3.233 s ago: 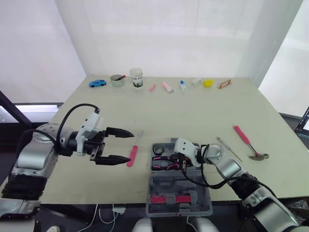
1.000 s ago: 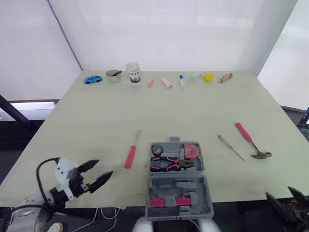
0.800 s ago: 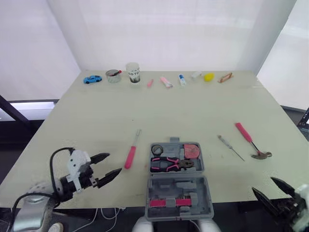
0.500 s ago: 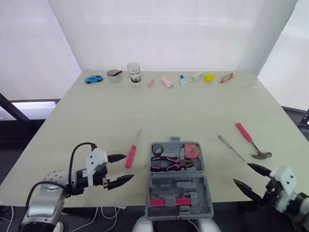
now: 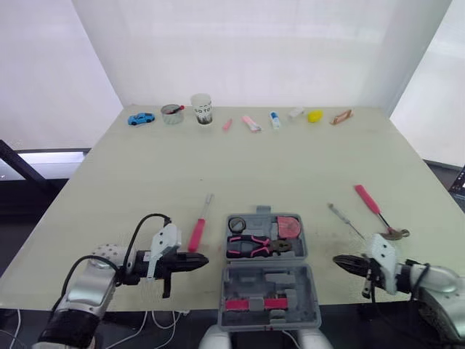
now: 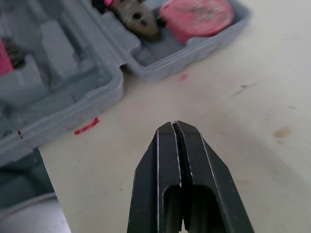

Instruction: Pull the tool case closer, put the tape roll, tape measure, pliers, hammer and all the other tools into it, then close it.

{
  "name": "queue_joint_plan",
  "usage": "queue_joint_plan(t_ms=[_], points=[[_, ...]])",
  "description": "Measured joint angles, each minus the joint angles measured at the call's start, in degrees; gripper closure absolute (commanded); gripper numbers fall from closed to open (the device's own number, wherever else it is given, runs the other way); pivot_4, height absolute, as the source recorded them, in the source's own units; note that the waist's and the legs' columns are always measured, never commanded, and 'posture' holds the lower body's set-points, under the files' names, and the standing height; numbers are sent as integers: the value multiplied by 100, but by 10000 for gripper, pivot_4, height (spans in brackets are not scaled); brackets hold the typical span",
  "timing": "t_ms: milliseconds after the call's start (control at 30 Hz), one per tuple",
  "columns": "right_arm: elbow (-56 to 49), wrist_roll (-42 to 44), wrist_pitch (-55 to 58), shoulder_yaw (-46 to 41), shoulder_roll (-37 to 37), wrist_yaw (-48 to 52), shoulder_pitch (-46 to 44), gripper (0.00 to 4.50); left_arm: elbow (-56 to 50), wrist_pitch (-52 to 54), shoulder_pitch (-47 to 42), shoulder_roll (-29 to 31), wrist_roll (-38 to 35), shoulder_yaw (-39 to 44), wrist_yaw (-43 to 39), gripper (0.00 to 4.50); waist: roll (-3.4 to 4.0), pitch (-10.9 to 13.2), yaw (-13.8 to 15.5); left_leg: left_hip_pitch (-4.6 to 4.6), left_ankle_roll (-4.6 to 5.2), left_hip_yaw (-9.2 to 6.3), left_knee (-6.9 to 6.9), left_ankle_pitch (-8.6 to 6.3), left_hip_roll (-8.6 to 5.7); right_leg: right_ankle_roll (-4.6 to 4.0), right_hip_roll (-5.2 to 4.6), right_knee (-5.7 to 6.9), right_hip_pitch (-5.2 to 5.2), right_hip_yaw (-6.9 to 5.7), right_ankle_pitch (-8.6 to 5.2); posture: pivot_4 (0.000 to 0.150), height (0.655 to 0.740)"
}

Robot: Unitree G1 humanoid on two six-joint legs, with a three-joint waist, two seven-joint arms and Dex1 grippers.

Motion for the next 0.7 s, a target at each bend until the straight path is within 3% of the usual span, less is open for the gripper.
queue_joint_plan(t_ms=[267, 700], points=[[676, -499, -247, 702, 81, 326, -808, 45000, 423, -7, -402, -181, 331, -443, -85, 44632, 0, 0, 13, -7, 0, -3, 4, 0, 0, 1, 1, -1, 0, -5, 1, 1500, 7400], [893, -696, -394, 1004, 364, 444, -1135, 45000, 835, -295, -650, -516, 555, -645, -104, 44632, 0, 0, -3, -9, 0, -6, 55, 0, 4, 2, 4, 27, 6, -3, 2, 1500, 7400]])
